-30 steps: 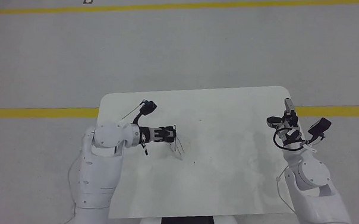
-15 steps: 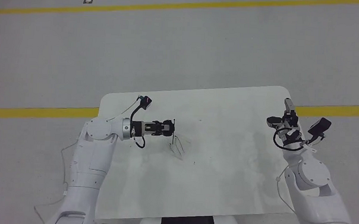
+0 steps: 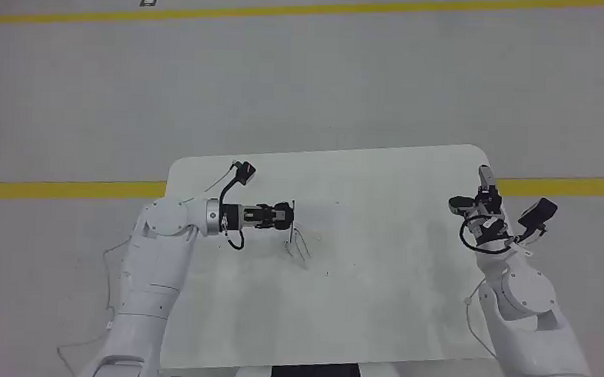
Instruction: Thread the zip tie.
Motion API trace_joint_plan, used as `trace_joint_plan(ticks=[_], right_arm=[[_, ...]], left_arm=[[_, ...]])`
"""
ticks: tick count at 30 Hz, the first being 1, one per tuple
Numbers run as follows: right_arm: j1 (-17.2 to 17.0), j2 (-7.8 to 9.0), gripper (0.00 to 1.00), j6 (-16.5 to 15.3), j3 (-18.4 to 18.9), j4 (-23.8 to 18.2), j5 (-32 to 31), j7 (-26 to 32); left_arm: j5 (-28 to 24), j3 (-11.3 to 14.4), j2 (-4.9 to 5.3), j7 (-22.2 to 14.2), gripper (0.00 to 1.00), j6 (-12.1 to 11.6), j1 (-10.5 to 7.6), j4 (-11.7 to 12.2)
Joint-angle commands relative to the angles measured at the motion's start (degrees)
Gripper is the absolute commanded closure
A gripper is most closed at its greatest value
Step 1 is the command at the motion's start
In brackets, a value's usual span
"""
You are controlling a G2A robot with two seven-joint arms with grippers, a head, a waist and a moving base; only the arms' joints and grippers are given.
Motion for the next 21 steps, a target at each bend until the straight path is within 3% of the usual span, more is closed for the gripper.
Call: trace_joint_plan(ticks=[1, 18, 21], right_arm=[[0.00, 0.00, 0.00, 0.00, 0.00, 0.00, 0.00, 0.00], [0.00, 0.00, 0.00, 0.00, 0.00, 0.00, 0.00, 0.00], [0.00, 0.00, 0.00, 0.00, 0.00, 0.00, 0.00, 0.00]], left_arm=[[0.00, 0.00, 0.00, 0.00, 1.00, 0.00, 0.00, 0.00], [0.00, 0.00, 0.00, 0.00, 1.00, 0.00, 0.00, 0.00], [-2.94, 0.34, 0.30, 0.19, 1.00, 0.01, -0.23, 0.93]])
